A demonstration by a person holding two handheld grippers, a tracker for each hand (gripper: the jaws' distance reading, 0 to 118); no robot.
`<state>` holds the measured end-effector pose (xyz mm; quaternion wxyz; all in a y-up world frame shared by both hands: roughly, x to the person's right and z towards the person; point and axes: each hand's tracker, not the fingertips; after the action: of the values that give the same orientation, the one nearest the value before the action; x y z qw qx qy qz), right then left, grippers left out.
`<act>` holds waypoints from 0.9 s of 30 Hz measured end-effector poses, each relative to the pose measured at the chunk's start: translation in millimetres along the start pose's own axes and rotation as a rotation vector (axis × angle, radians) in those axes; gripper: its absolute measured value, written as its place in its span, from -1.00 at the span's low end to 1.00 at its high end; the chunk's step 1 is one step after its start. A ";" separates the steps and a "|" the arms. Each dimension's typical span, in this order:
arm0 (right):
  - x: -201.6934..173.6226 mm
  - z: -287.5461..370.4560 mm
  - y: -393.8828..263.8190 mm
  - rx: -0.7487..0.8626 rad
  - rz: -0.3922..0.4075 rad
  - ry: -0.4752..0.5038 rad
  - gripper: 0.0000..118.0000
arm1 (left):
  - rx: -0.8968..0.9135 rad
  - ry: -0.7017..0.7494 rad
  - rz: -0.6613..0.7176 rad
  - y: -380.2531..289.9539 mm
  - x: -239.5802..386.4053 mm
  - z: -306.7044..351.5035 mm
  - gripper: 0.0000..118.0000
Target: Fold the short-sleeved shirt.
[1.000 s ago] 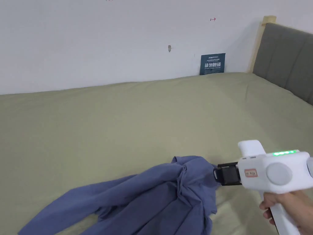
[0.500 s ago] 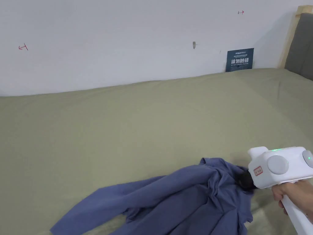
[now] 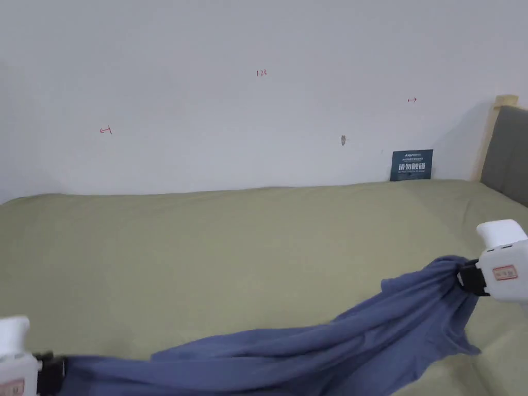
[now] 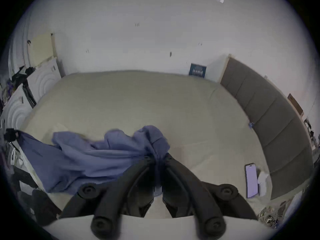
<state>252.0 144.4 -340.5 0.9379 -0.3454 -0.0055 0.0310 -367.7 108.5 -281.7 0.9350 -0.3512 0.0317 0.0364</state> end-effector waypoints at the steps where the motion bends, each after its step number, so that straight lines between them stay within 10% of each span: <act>1: 3.1 15.0 3.3 0.032 0.001 -0.004 -0.86 | 0.027 0.017 -0.016 11.5 -1.4 11.4 -0.96; 12: 22.3 101.1 33.2 0.200 -0.032 -0.057 -0.86 | 0.185 0.102 -0.066 102.0 -0.5 75.3 -0.96; 27: 22.0 49.8 110.8 0.252 -0.097 -0.085 -0.86 | 0.245 0.129 -0.022 191.3 24.5 22.2 -0.96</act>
<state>266.3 262.2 -374.7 0.9732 -0.2227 -0.0580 0.0006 -359.8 267.8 -392.3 0.9673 -0.2365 0.0921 -0.0008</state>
